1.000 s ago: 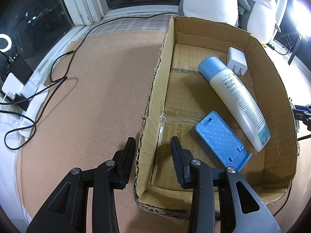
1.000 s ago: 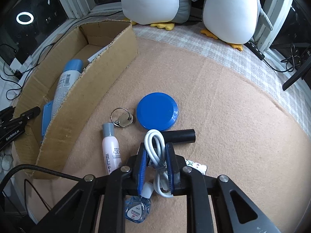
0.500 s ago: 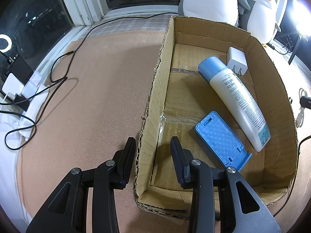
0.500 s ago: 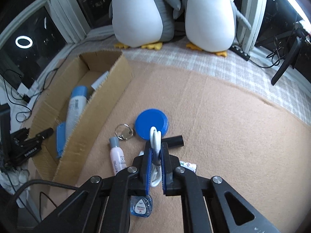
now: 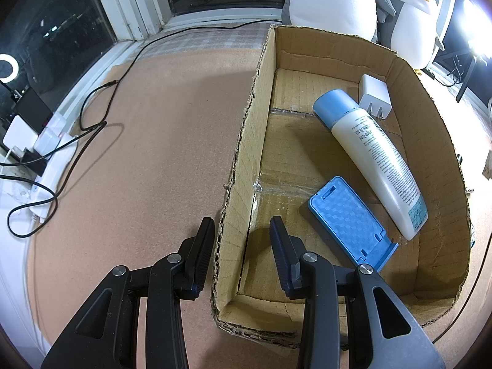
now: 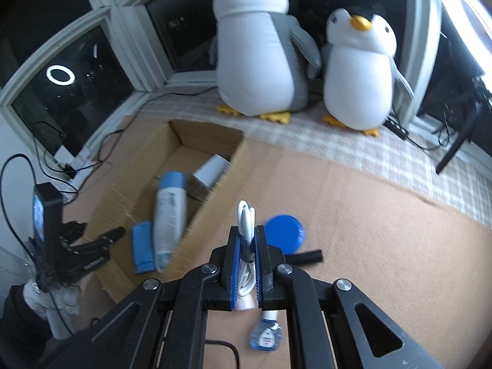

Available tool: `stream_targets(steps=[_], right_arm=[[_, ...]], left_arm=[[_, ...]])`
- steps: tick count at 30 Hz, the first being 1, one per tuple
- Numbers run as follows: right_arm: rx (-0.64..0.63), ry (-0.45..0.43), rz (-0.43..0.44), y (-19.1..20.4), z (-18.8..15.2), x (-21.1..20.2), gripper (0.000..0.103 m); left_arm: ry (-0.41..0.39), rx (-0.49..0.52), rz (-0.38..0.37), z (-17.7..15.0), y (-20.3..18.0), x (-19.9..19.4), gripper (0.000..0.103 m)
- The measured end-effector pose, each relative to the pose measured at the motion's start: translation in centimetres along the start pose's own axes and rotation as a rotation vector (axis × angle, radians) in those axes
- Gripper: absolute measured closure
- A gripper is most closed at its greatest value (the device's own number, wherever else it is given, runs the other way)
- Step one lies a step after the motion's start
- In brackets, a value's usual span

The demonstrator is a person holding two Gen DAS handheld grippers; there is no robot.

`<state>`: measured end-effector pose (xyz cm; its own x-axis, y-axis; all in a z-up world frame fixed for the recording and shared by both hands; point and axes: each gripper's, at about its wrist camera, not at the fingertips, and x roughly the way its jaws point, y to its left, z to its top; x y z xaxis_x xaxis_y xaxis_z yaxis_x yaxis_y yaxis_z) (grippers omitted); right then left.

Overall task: Organize rigid objects
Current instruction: 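Lift the white cable with the right gripper and drop it into the box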

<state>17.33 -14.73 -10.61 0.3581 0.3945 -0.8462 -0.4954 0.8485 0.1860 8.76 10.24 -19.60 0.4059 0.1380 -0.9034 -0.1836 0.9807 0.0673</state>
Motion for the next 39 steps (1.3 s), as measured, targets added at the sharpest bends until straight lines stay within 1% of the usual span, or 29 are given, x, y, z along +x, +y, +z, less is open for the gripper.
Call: stream_targets(steps=[7, 20, 26, 31, 36, 38, 39], right_arm=[[-0.049, -0.011, 0.057, 3.2, 0.7, -0.2, 0.095], [-0.128, 0.046, 0.162, 9.6, -0.1, 1.8, 0.095], [-0.152, 0.081, 0.182, 11.9, -1.0, 3.4, 0.095], [-0.161, 0.095, 0.190, 12.9, -1.5, 4.1, 0.095], [-0.179, 0.100, 0.177, 13.5, -1.7, 4.4, 0.095], [-0.185, 0.098, 0.169, 13.6, -1.6, 4.4, 0.093], [-0.185, 0.100, 0.173, 13.7, -1.6, 4.4, 0.086]], left_arm=[[0.000, -0.001, 0.000, 0.0, 0.0, 0.0, 0.067], [0.000, -0.002, 0.000, 0.0, 0.0, 0.0, 0.067], [0.000, -0.002, 0.000, 0.0, 0.0, 0.0, 0.067], [0.000, -0.002, 0.000, 0.0, 0.0, 0.0, 0.067], [-0.001, -0.002, -0.001, -0.1, -0.1, 0.0, 0.067], [0.000, -0.002, 0.000, -0.1, -0.1, 0.0, 0.067], [0.000, -0.001, 0.000, -0.1, -0.1, 0.0, 0.067]])
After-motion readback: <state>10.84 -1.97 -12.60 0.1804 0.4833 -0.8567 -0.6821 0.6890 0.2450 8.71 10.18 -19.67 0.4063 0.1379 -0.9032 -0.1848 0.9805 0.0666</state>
